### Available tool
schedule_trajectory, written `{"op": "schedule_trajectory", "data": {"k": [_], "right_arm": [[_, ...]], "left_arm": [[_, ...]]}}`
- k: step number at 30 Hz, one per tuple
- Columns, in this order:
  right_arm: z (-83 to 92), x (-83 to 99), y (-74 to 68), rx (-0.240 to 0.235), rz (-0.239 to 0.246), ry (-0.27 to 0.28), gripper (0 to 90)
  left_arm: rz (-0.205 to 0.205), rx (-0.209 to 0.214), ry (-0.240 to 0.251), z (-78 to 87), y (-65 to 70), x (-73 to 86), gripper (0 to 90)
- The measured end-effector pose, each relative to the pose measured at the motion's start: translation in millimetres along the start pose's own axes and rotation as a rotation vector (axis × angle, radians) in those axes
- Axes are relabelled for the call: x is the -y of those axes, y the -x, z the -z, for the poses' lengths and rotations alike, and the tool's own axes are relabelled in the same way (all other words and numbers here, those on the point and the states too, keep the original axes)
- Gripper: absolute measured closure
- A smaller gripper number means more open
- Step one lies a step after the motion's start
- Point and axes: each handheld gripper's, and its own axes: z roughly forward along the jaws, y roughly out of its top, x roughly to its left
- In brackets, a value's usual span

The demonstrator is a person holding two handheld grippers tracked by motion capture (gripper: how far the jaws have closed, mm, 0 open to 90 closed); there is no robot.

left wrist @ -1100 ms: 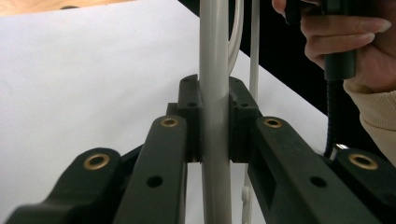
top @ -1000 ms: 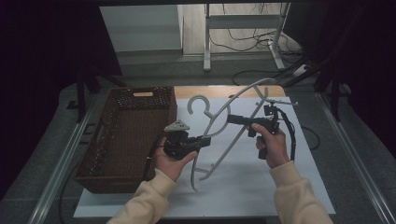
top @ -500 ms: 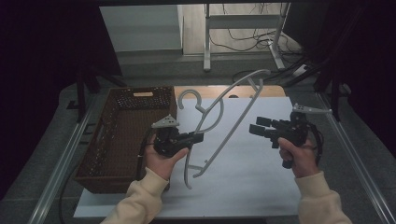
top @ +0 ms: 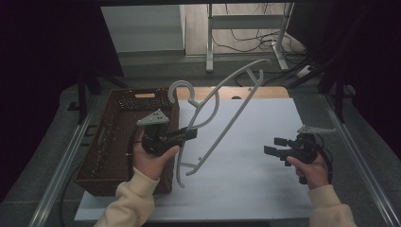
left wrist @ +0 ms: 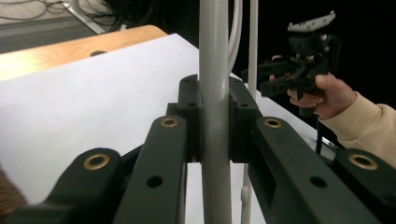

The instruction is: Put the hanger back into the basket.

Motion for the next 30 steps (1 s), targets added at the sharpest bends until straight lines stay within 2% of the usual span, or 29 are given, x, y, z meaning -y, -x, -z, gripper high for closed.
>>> {"op": "schedule_trajectory", "data": {"k": [4,6,9,17,19,20,21,24,26,30], "right_arm": [[-7.9,4.2,-0.4,0.038,0.023,-0.056,19.9],[-11.3,5.8,-0.7,0.045,0.031,-0.079,19.9],[-14.8,7.0,-1.7,0.047,0.039,-0.094,20.0],[-15.6,8.5,0.1,0.055,0.04,-0.11,20.0],[-15.5,8.8,0.5,0.055,0.04,-0.112,20.0],[-15.5,8.8,0.5,0.055,0.04,-0.112,20.0],[-15.7,9.3,1.2,0.053,0.037,-0.109,19.8],[-16.1,9.7,2.3,0.056,0.038,-0.11,19.8],[-16.5,9.9,2.3,0.056,0.036,-0.114,19.7],[-17.0,10.3,2.6,0.055,0.036,-0.116,19.6]], "left_arm": [[0.002,-0.011,0.005,12.5,-6.7,-2.7,79.3],[0.002,-0.017,0.002,15.3,-8.8,-3.1,79.2],[0.012,-0.026,0.008,27.4,-19.6,-2.6,79.3],[0.038,-0.05,0.032,51.4,-39.0,3.3,79.3],[0.034,-0.082,0.033,63.4,-44.9,4.3,79.3],[0.034,-0.082,0.033,63.4,-44.9,4.3,79.2],[0.042,-0.089,0.037,72.5,-50.2,3.7,79.3],[0.05,-0.098,0.045,81.0,-54.7,2.5,79.3],[0.051,-0.121,0.056,92.4,-60.3,1.7,79.2],[0.051,-0.151,0.071,102.0,-67.1,2.5,79.2]]}}
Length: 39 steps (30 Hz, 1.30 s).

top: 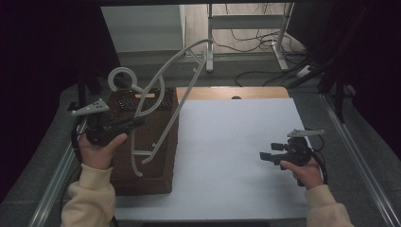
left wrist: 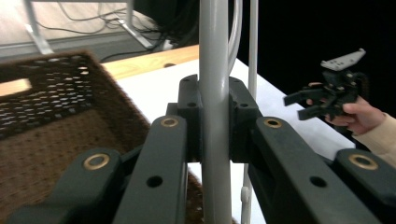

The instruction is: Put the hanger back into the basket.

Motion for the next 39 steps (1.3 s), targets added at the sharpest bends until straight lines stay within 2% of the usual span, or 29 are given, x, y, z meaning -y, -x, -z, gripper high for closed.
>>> {"op": "schedule_trajectory", "data": {"k": [3,5,10,17,19,24,29,31,35,39], "right_arm": [[0.1,0.2,0.5,-0.004,-0.009,-0.002,19.4],[0.3,0.1,1.7,-0.006,-0.012,0.0,19.3],[0.3,0.7,2.7,-0.003,-0.012,-0.004,19.0],[0.4,0.8,3.1,-0.004,-0.014,-0.003,18.2],[0.2,1.1,4.1,0.0,-0.013,-0.006,18.0],[-0.2,1.4,4.2,0.002,-0.015,-0.01,17.8],[-0.6,1.3,4.0,0.003,-0.013,-0.013,17.6],[-0.4,1.3,4.5,0.005,-0.014,-0.012,17.6],[-0.3,1.4,4.6,0.009,-0.016,-0.015,17.5],[-0.6,1.5,5.0,0.012,-0.019,-0.017,17.4]], "left_arm": [[-0.008,-0.014,0.017,8.0,-7.9,-0.1,79.2],[-0.022,-0.051,0.027,15.1,-13.7,-0.7,79.3],[-0.018,-0.064,0.037,22.1,-22.5,0.6,79.3],[-0.004,-0.119,0.034,33.6,-39.6,6.7,79.3],[-0.006,-0.15,0.028,37.4,-47.0,10.1,79.2],[-0.011,-0.185,0.009,41.3,-58.3,16.1,79.2],[-0.006,-0.191,-0.011,40.7,-67.9,23.3,79.3],[0.005,-0.208,-0.023,40.9,-73.4,27.3,79.2],[0.006,-0.212,-0.03,42.2,-77.0,30.6,79.2],[0.004,-0.236,-0.043,44.4,-81.3,34.4,79.2]]}}
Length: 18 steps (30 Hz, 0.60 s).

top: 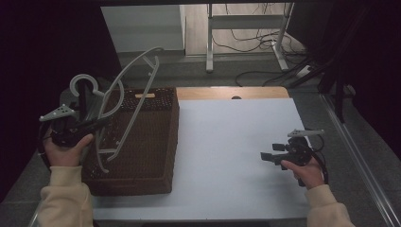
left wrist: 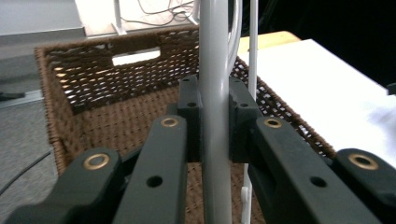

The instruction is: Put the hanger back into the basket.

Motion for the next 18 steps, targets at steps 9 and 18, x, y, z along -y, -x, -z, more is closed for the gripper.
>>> {"op": "schedule_trajectory", "data": {"k": [9,18], "right_arm": [[-0.5,0.1,0.4,0.005,-0.002,-0.013,17.3],[0.1,-0.8,-0.7,-0.009,-0.011,0.002,16.8]], "left_arm": [[-0.009,-0.029,-0.024,-0.2,-7.5,8.7,79.2],[-0.031,-0.057,-0.09,-12.5,-10.0,16.5,79.2]]}}
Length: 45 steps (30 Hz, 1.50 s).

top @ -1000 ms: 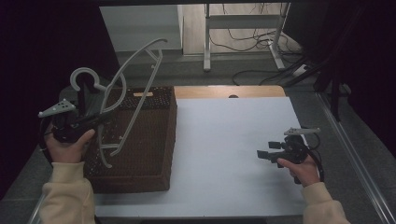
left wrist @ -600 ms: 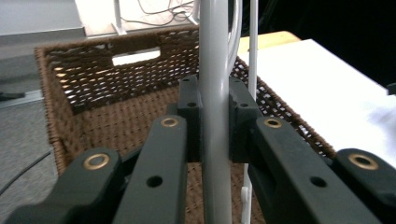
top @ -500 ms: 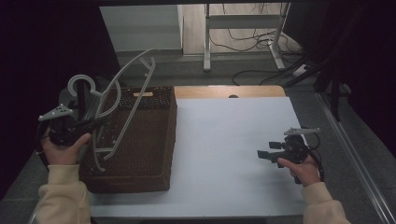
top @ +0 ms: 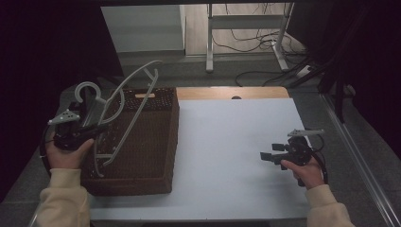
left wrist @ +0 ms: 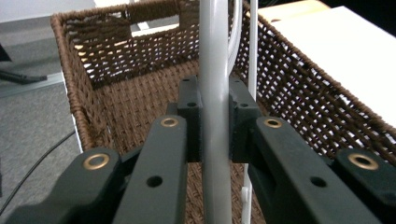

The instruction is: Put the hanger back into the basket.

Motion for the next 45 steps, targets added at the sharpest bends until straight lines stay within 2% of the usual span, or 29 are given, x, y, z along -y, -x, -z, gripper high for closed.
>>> {"op": "schedule_trajectory", "data": {"k": [13,15,21,25,26,28,29,30,33,35,38,45], "right_arm": [[-1.4,0.1,0.1,0.003,0.006,-0.009,16.8],[-1.5,0.2,0.1,0.001,0.006,-0.011,16.8],[-2.4,0.2,-0.1,-0.002,0.006,-0.017,16.8],[-2.7,0.3,-0.1,-0.004,0.009,-0.019,16.8],[-2.6,0.3,-0.2,-0.006,0.007,-0.019,16.8],[-2.5,0.2,-0.3,-0.009,0.006,-0.019,16.8],[-2.5,0.3,-0.1,-0.007,0.005,-0.021,16.7],[-2.5,0.4,0.1,-0.007,0.005,-0.022,16.7],[-2.8,0.4,0.2,-0.008,0.004,-0.023,16.7],[-3.0,0.4,0.0,-0.009,0.004,-0.023,16.7],[-3.4,0.5,-0.2,-0.01,0.003,-0.027,16.6],[-2.7,0.6,0.2,-0.008,0.004,-0.023,16.5]], "left_arm": [[0.0,-0.002,-0.078,-7.9,0.7,14.9,79.2],[-0.008,-0.004,-0.109,-10.7,1.2,18.0,79.2],[-0.006,-0.021,-0.16,-17.6,2.0,20.5,79.2],[-0.031,-0.027,-0.2,-23.5,5.5,20.4,79.1],[-0.035,-0.02,-0.204,-24.0,5.8,20.3,78.9],[-0.039,0.026,-0.212,-26.5,5.6,20.5,78.2],[-0.048,0.038,-0.208,-26.9,6.4,20.4,63.9],[-0.057,0.02,-0.18,-25.9,7.6,19.5,55.2],[-0.035,0.01,-0.167,-24.5,6.6,18.2,35.0],[-0.02,0.003,-0.153,-23.1,5.4,18.1,32.3],[-0.004,0.015,-0.136,-21.1,4.9,17.4,28.7],[-0.031,0.059,-0.098,-18.4,17.1,9.2,25.6]]}}
